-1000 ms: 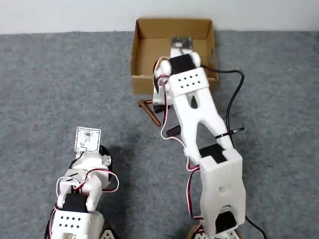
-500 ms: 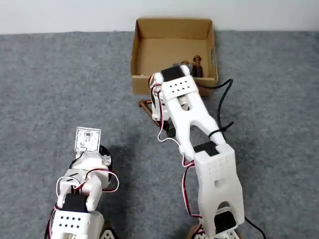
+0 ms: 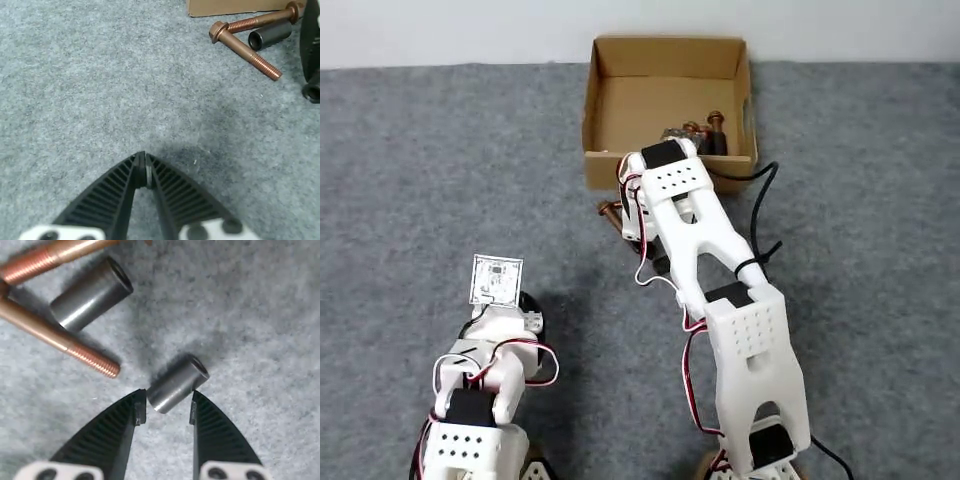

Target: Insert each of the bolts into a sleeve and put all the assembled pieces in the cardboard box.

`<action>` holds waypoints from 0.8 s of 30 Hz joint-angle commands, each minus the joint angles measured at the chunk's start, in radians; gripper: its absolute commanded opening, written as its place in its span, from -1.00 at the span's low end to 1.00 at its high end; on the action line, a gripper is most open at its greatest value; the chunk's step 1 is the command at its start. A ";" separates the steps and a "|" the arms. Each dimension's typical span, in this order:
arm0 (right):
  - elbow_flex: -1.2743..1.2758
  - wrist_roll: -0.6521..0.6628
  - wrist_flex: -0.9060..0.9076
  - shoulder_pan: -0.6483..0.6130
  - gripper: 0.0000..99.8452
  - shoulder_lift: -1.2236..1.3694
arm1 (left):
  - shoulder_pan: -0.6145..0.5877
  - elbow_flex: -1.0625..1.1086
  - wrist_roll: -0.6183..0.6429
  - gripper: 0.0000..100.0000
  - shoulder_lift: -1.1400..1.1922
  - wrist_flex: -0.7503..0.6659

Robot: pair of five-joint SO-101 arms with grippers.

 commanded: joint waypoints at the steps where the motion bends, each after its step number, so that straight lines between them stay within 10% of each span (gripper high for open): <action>1: -0.003 -0.009 -0.012 0.022 -0.72 0.018 | -0.009 -0.005 0.000 -0.99 0.003 -0.025; 24: -0.005 0.021 0.151 0.068 -0.98 -0.065 | -0.009 -0.005 0.000 -0.99 0.003 -0.026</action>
